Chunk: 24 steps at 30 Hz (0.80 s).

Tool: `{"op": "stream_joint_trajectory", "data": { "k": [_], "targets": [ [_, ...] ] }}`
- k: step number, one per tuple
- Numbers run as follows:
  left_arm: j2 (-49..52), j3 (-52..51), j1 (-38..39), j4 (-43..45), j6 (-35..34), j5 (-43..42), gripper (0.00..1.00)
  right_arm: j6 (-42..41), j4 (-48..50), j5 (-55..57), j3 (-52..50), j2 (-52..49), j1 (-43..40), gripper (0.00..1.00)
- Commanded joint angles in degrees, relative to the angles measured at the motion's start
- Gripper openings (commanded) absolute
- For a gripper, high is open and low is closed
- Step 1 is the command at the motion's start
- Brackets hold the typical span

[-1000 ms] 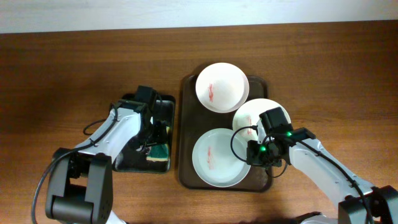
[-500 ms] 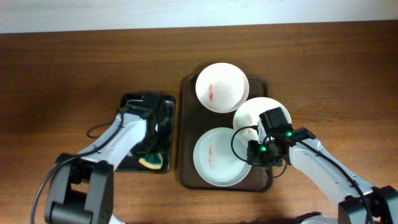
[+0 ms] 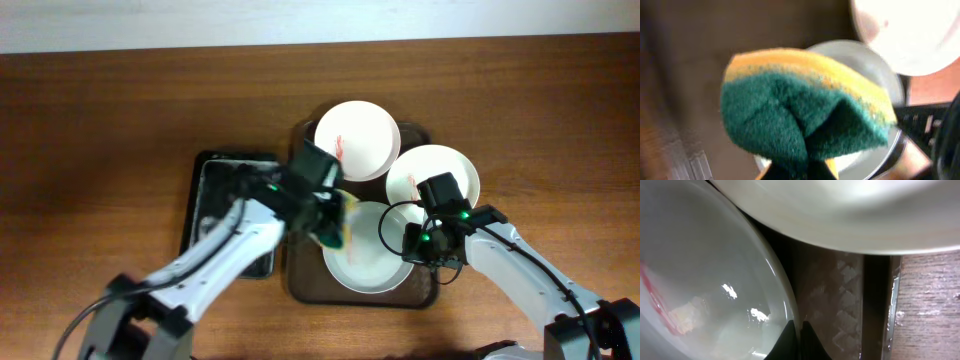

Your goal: Clean dirty plates on tray and stack at the side

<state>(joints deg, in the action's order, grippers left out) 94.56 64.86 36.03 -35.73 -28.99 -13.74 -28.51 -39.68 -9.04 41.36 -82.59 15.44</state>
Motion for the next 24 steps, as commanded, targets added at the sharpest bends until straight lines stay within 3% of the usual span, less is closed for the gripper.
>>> {"op": "stream_joint_trajectory", "data": {
  "k": [1, 5, 8, 13, 18, 20, 24],
  "targets": [
    [6.34, -2.14, 5.81, 7.56, -6.93, -5.22, 0.0, -0.48, -0.17, 1.57, 0.85, -0.28, 0.35, 0.04],
    [15.23, -2.14, 7.43, 13.55, -10.73, -12.0, 0.0, -0.48, -0.2, 1.57, 0.85, -0.28, 0.35, 0.04],
    [20.57, -2.14, 6.99, 10.16, -13.49, -11.91, 0.0, -0.5, -0.59, 1.57, 0.85, -0.28, 0.35, 0.04],
    [19.45, -0.74, 1.95, -1.53, -13.38, 6.58, 0.0, -0.48, -0.87, 1.6, 0.85, -0.28, 0.35, 0.04],
    [19.28, 2.71, 1.97, -10.14, -10.73, 22.05, 0.0, -0.48, -1.46, 1.81, 0.85, -0.28, 0.35, 0.04],
    [19.19, 4.92, 2.05, -12.15, -9.99, 21.62, 0.0, -0.48, -1.46, 1.81, 0.85, -0.28, 0.35, 0.04],
    [19.21, 5.88, 2.49, -5.7, -8.85, 3.85, 0.0, -0.48, -1.44, 1.81, 0.85, -0.28, 0.35, 0.04]
  ]
}}
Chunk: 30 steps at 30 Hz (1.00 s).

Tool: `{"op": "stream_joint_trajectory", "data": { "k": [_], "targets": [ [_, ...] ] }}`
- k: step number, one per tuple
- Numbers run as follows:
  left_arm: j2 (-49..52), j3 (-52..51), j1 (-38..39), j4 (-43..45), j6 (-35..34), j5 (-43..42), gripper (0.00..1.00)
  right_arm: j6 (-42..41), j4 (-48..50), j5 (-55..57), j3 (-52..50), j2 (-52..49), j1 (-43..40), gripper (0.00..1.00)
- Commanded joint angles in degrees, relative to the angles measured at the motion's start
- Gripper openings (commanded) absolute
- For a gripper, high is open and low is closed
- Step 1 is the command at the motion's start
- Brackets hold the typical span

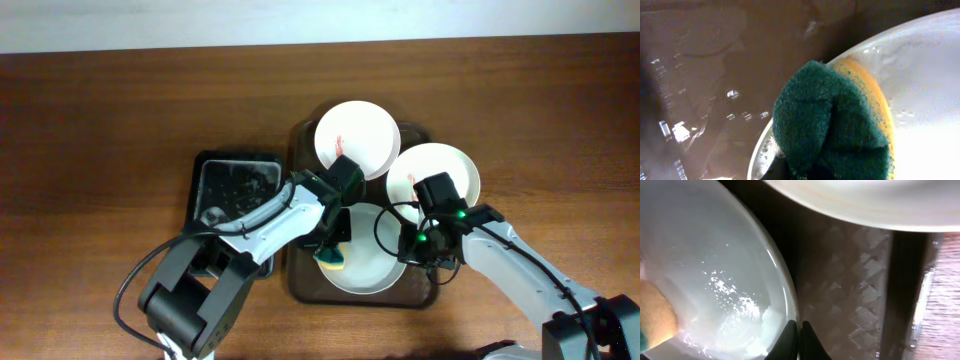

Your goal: Clean dirty plates on tray and stack at the side

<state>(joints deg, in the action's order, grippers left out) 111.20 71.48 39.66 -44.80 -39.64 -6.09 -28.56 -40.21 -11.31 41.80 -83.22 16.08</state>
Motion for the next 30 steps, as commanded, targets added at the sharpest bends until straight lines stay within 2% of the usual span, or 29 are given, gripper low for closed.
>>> {"op": "stream_joint_trajectory", "data": {
  "k": [1, 7, 11, 12, 15, 17, 21, 23, 26, 28, 30],
  "targets": [
    [2.58, -0.98, -0.61, 5.9, 2.21, -6.69, 0.0, -0.44, -0.9, 4.11, 0.42, 0.35, -0.28, 0.04],
    [2.69, -1.38, 4.24, 15.78, 2.12, -14.82, 0.0, -0.42, -0.83, 4.09, 0.42, 0.35, -0.28, 0.04],
    [2.8, -1.38, 4.24, 16.44, 2.21, -15.23, 0.0, -0.42, -0.92, 4.07, 0.42, 0.35, -0.28, 0.04],
    [2.51, -1.22, 3.26, 16.15, 4.37, -15.1, 0.0, -0.42, -0.94, 4.07, 0.42, 0.35, -0.28, 0.04],
    [-1.9, 2.29, -2.29, 7.43, 7.06, -11.1, 0.0, 1.79, -1.29, 4.02, 0.46, 0.72, -0.28, 0.04],
    [-10.47, 6.97, -7.37, -3.8, 13.09, -4.46, 0.0, 3.21, -3.8, 4.04, 1.88, 2.43, -0.28, 0.04],
    [-23.76, 8.0, -16.26, -13.44, 15.23, 5.64, 0.0, 7.32, -10.71, 5.22, 8.37, 7.15, -0.28, 0.04],
    [-25.18, 7.96, -21.81, -16.96, 17.79, 7.41, 0.0, 7.3, -14.71, 9.84, 13.31, 8.35, 0.61, 0.04],
    [-24.85, 6.32, -28.52, -17.88, 20.31, 7.32, 0.0, 7.06, -21.29, 27.82, 21.59, 8.39, 9.97, 0.04],
    [-24.85, 5.22, -30.38, -17.86, 21.22, 6.95, 0.0, 6.05, -22.03, 37.77, 24.0, 8.39, 17.79, 0.04],
    [-24.85, 4.28, -30.62, -17.88, 21.35, 6.97, 0.0, 5.57, -22.14, 42.95, 24.11, 8.35, 22.58, 0.04]
  ]
}}
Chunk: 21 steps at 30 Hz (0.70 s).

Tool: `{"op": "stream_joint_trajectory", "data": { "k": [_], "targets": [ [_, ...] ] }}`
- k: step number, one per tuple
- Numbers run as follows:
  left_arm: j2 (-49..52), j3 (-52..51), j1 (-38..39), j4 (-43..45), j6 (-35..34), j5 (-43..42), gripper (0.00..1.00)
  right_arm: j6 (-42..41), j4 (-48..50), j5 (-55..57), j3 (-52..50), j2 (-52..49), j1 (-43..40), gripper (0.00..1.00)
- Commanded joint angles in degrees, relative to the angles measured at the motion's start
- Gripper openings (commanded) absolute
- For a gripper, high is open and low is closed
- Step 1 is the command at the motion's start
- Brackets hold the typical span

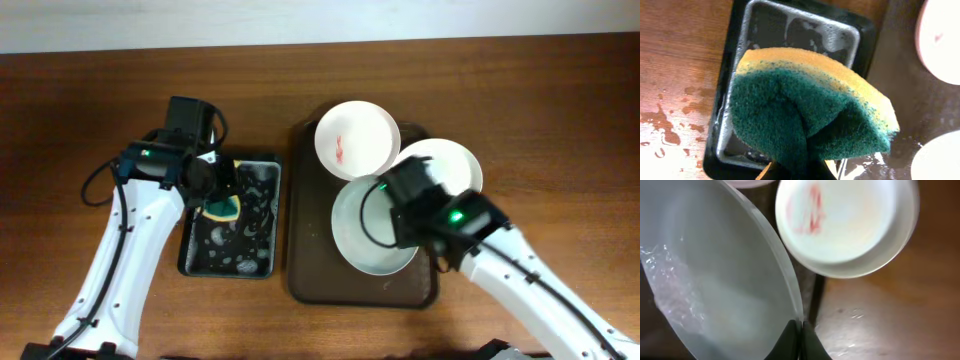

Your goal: Clean dirty plates on tray and stack at the side

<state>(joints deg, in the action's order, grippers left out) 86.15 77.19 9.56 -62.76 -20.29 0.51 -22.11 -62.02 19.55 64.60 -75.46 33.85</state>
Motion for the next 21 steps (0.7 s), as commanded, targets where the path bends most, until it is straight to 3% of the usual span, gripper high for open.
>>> {"op": "stream_joint_trajectory", "data": {
  "k": [1, 8, 11, 17, 21],
  "targets": [
    [0.2, -1.73, -0.52, 0.09, 2.03, 0.37, 0.0, -0.9, -0.33, 14.1, 1.31, 0.48, 6.84, 0.04],
    [0.2, -1.84, -0.46, 0.55, 1.99, -1.01, 0.0, -1.36, -0.63, 18.86, 1.33, 0.48, 9.22, 0.04],
    [0.2, -1.84, -0.48, 0.55, 2.01, -0.94, 0.0, -0.61, -0.74, 21.35, 1.97, 0.5, 13.51, 0.04],
    [0.2, -1.84, -0.48, 0.55, 1.99, -0.94, 0.0, -0.63, -1.27, 36.68, 2.01, 0.46, 25.86, 0.04],
    [0.2, -1.84, -0.48, 0.52, 2.01, -0.94, 0.0, -0.63, -1.25, 39.1, 2.01, 0.46, 27.32, 0.04]
  ]
}}
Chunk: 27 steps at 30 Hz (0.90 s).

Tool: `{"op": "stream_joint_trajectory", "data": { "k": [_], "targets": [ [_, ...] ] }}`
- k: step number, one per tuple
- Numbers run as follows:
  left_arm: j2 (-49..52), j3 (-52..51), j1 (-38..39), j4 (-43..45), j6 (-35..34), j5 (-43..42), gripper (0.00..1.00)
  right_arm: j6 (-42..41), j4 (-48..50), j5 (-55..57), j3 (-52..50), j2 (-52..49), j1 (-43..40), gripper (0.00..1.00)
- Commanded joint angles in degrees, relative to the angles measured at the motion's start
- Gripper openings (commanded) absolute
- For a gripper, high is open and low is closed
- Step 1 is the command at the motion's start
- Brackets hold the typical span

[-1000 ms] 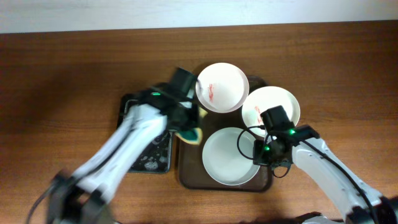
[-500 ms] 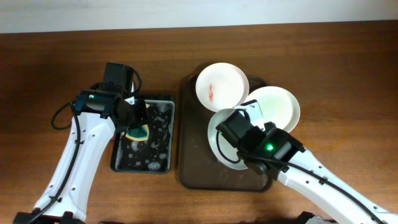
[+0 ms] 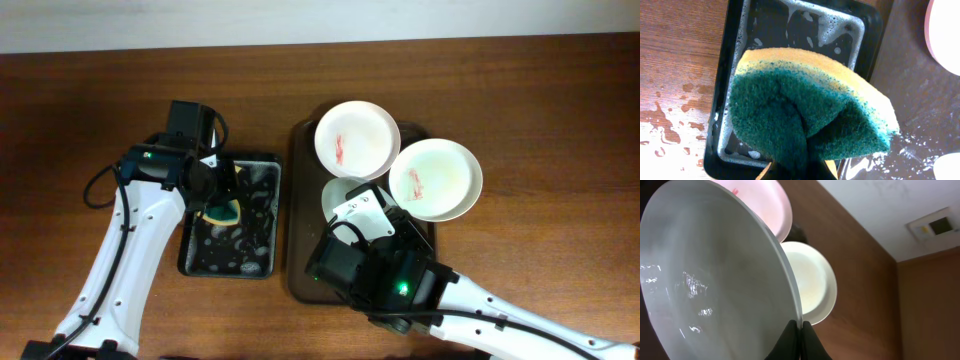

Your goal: Clean dirty plates on tray and stack at the side

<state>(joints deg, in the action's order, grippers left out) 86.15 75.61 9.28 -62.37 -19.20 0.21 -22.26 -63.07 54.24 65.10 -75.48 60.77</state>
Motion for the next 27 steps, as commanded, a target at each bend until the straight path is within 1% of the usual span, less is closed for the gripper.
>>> {"op": "stream_joint_trajectory", "data": {
  "k": [1, 5, 7, 8, 10, 11, 12, 14, 17, 18, 20, 22, 25, 27],
  "targets": [
    [0.2, -0.26, -0.2, 0.15, 0.9, -0.63, 0.0, -0.48, -0.22, 5.29, 1.51, 0.5, 0.39, 0.04],
    [0.2, -0.26, -0.2, 0.13, 0.9, -0.66, 0.0, -0.55, -0.2, 5.99, 1.51, 0.5, 0.39, 0.04],
    [0.2, -0.26, -0.17, 0.13, 0.9, -0.87, 0.0, -2.71, -0.24, 3.76, 1.49, 0.48, 0.22, 0.04],
    [0.2, -0.26, -0.17, 0.13, 0.92, -1.4, 0.0, -5.46, -0.52, -0.76, 1.49, 0.39, -0.22, 0.04],
    [0.2, -0.26, -0.17, 0.2, 1.6, -5.57, 0.0, -15.56, -2.23, -10.58, 1.09, -0.72, -3.43, 0.04],
    [0.2, -0.26, -0.17, 0.37, 2.51, -7.5, 0.0, -20.74, -2.71, -16.72, 0.39, -1.9, -6.93, 0.04],
    [0.2, -0.26, -0.11, 0.76, 2.6, -9.44, 0.0, -23.06, -2.56, -23.08, -0.07, -3.08, -10.47, 0.04],
    [0.2, -0.26, 1.16, 2.12, 2.6, -12.94, 0.0, -23.28, -2.08, -33.77, -0.17, -5.84, -17.03, 0.04],
    [0.42, -0.5, 6.4, 3.26, 2.56, -14.03, 0.0, -23.26, 0.46, -43.5, -1.62, -9.77, -24.35, 0.04],
    [0.76, -0.94, 8.59, 4.24, 2.03, -14.4, 0.0, -23.23, 2.16, -46.99, -3.17, -11.34, -26.18, 0.04],
    [2.16, -2.49, 12.52, 7.02, -1.57, -14.43, 0.0, -23.02, 6.19, -51.25, -5.81, -14.25, -27.87, 0.04],
    [4.31, -4.68, 15.34, 11.17, -4.96, -15.47, 0.0, -22.99, 6.75, -51.28, -6.71, -16.02, -27.91, 0.04],
    [9.6, -5.31, 19.37, 15.8, -5.64, -22.08, 0.0, -22.14, 6.91, -50.53, -6.71, -17.22, -27.91, 0.04],
    [12.48, -5.31, 22.18, 16.68, -7.13, -22.14, 0.0, -22.16, 7.04, -50.03, -6.71, -17.27, -27.91, 0.04]
  ]
}}
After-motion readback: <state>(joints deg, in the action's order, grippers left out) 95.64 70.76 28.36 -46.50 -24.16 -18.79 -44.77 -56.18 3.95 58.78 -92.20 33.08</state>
